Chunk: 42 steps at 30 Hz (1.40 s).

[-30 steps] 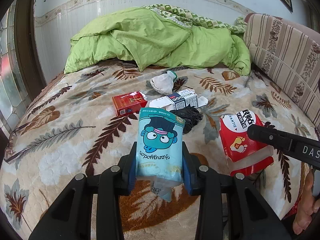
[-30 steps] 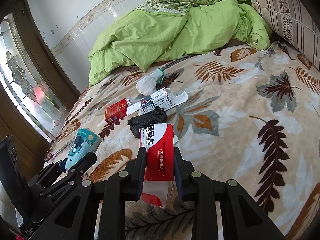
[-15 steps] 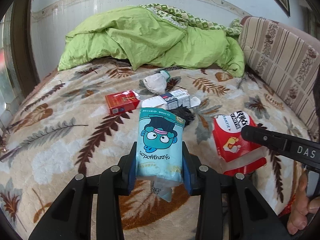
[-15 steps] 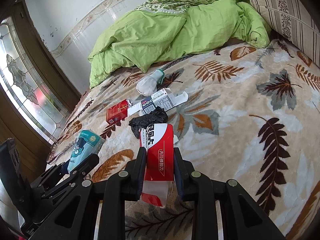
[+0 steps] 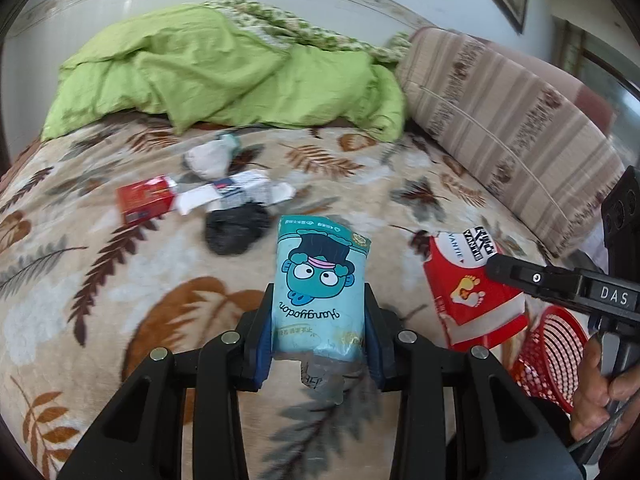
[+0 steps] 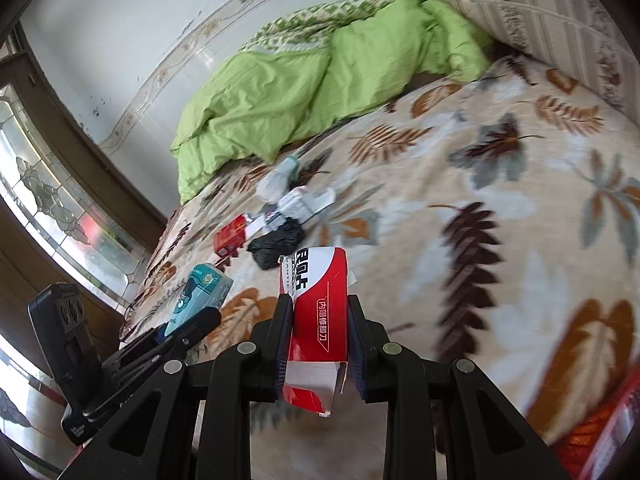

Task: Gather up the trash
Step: 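Carry both items over the red basket and open both tools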

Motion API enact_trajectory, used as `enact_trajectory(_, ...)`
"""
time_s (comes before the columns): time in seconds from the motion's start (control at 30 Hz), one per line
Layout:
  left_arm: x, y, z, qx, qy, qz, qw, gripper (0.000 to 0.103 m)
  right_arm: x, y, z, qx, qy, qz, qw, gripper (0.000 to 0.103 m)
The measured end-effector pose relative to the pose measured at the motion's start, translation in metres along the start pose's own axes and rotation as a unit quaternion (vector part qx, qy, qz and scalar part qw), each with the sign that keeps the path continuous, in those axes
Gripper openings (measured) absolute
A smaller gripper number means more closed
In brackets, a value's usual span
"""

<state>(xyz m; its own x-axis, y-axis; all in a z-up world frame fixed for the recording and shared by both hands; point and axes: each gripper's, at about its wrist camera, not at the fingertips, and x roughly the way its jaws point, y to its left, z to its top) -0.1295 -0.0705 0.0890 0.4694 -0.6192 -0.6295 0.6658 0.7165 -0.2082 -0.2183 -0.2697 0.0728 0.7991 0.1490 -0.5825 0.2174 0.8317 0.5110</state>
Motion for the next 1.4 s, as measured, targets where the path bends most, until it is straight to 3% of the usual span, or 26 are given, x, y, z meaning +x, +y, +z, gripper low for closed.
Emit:
enact_trajectory(0.17,0.006,-0.059,0.001,0.054,0.013,-0.048,0.9973,0.036,-0.066,-0.043,-0.004,0.026,-0.03,-0.044,0.998,0.027)
enact_trajectory(0.4,0.011,-0.159,-0.003,0.127,0.035,-0.138,0.9817,0.037,-0.165,-0.106,-0.026,0.071,-0.075,-0.128,0.986,0.027)
enact_trajectory(0.57,0.021,-0.231,-0.01,0.164,0.075,-0.205,0.962,0.038,-0.212,-0.14,-0.046,0.107,-0.085,-0.172,0.976,0.028)
enact_trajectory(0.67,0.031,-0.272,-0.021,0.191,0.11,-0.239,0.9456,0.038,-0.23,-0.162,-0.061,0.132,-0.085,-0.194,0.968,0.028)
enact_trajectory(0.73,0.035,-0.293,-0.03,0.208,0.123,-0.247,0.9386,0.043,-0.233,-0.172,-0.068,0.145,-0.079,-0.205,0.965,0.03)
enact_trajectory(0.77,0.039,-0.302,-0.034,0.214,0.131,-0.245,0.9363,0.053,-0.233,-0.178,-0.072,0.155,-0.073,-0.214,0.962,0.031)
enact_trajectory(0.8,0.042,-0.306,-0.037,0.216,0.139,-0.243,0.9354,0.056,-0.232,-0.183,-0.074,0.16,-0.068,-0.221,0.96,0.034)
enact_trajectory(0.83,0.044,-0.308,-0.039,0.212,0.143,-0.244,0.9354,0.057,-0.232,-0.188,-0.076,0.167,-0.064,-0.226,0.958,0.041)
enact_trajectory(0.93,0.043,-0.299,-0.036,0.198,0.145,-0.246,0.9377,0.057,-0.234,-0.194,-0.078,0.172,-0.067,-0.234,0.954,0.041)
enact_trajectory(1.07,0.04,-0.27,-0.02,0.162,0.128,-0.228,0.9516,0.057,-0.237,-0.189,-0.069,0.158,-0.081,-0.236,0.955,0.042)
enact_trajectory(1.27,0.029,-0.203,0.002,0.118,0.088,-0.166,0.9752,0.062,-0.216,-0.166,-0.046,0.132,-0.085,-0.176,0.972,0.051)
enact_trajectory(1.4,0.025,-0.152,0.013,0.086,0.069,-0.118,0.9869,0.064,-0.179,-0.135,-0.032,0.104,-0.063,-0.134,0.984,0.051)
